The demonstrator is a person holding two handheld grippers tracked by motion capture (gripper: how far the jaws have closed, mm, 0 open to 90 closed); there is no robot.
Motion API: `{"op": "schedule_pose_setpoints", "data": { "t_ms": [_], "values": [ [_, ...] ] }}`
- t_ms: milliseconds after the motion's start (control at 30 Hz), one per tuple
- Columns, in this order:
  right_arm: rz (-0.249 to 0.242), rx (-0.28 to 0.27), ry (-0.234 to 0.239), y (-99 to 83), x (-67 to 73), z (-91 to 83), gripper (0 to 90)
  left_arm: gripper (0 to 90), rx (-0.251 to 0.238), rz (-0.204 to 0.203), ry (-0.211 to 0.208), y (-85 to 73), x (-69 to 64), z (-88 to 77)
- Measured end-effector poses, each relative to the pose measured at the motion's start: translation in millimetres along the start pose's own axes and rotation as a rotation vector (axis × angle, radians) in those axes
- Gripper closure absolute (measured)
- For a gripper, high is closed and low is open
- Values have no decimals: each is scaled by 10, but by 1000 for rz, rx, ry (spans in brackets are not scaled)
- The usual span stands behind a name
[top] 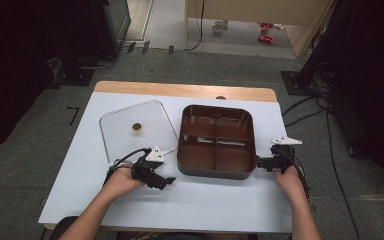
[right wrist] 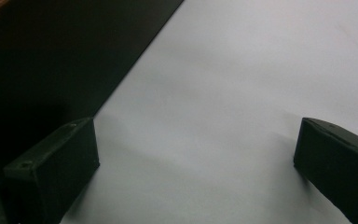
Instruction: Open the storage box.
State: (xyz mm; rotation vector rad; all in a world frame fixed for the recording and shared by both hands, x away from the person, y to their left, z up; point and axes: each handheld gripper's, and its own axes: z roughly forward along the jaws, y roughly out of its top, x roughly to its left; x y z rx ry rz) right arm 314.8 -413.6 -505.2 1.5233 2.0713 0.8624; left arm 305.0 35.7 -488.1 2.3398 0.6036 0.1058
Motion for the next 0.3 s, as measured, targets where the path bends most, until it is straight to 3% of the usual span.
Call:
{"op": "schedule_pose_setpoints", "data": {
  "t_ms": [300],
  "values": [
    [0, 0, 0, 0, 0, 0, 0, 167, -17, 24, -4, -34, -7, 6]
  ]
}}
